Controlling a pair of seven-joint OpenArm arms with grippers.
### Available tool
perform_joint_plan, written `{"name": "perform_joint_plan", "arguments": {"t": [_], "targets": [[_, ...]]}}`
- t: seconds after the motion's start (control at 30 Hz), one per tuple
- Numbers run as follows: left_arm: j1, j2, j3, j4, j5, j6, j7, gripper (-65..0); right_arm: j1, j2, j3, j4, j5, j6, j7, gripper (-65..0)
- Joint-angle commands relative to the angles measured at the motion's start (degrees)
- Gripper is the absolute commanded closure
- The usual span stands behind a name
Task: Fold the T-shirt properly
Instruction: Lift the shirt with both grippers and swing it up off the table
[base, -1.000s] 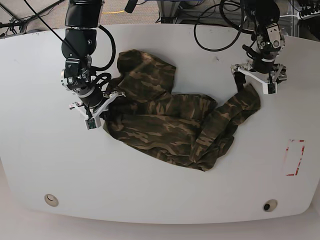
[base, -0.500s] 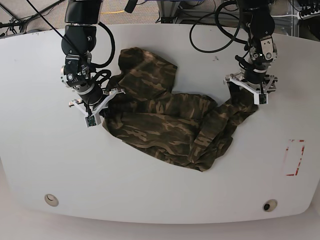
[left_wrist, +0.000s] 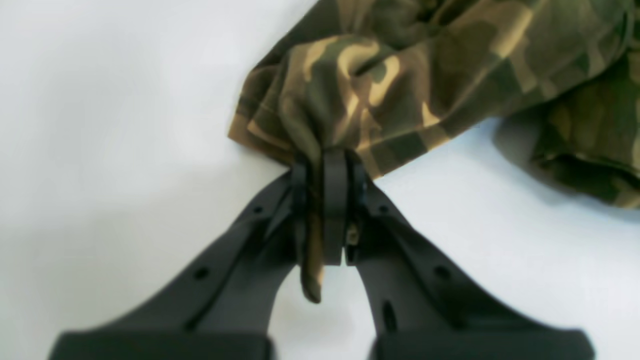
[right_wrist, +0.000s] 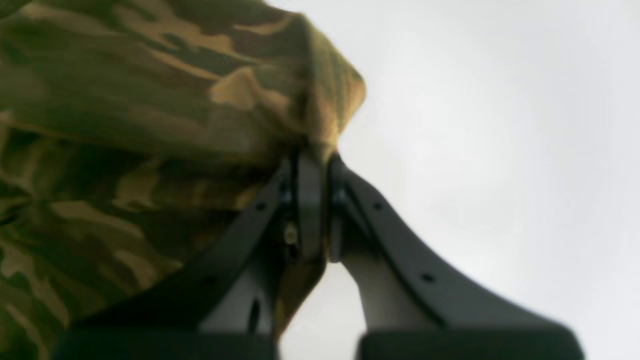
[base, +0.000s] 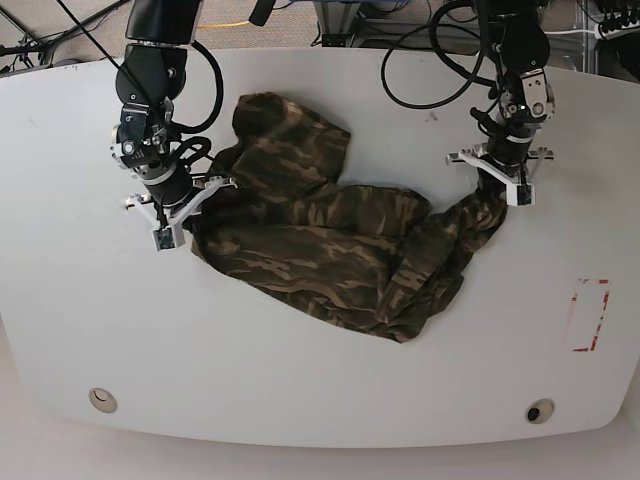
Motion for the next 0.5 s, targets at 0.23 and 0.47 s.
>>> {"name": "perform_joint_plan", "arguments": {"t": [0.23, 0.47], "targets": [[1.9, -2.6, -0.2, 17.3, -0.2, -9.2, 7.2, -0.6, 1.1, 0.8, 0.8, 2.8, 0.3, 0.1, 1.5, 0.0], [-1.4, -2.7, -3.2, 24.8, -0.2, -9.7, 12.6, -0.7, 4.9, 1.5, 0.7, 3.4, 0.3, 2.0, 1.4, 0.0]]}}
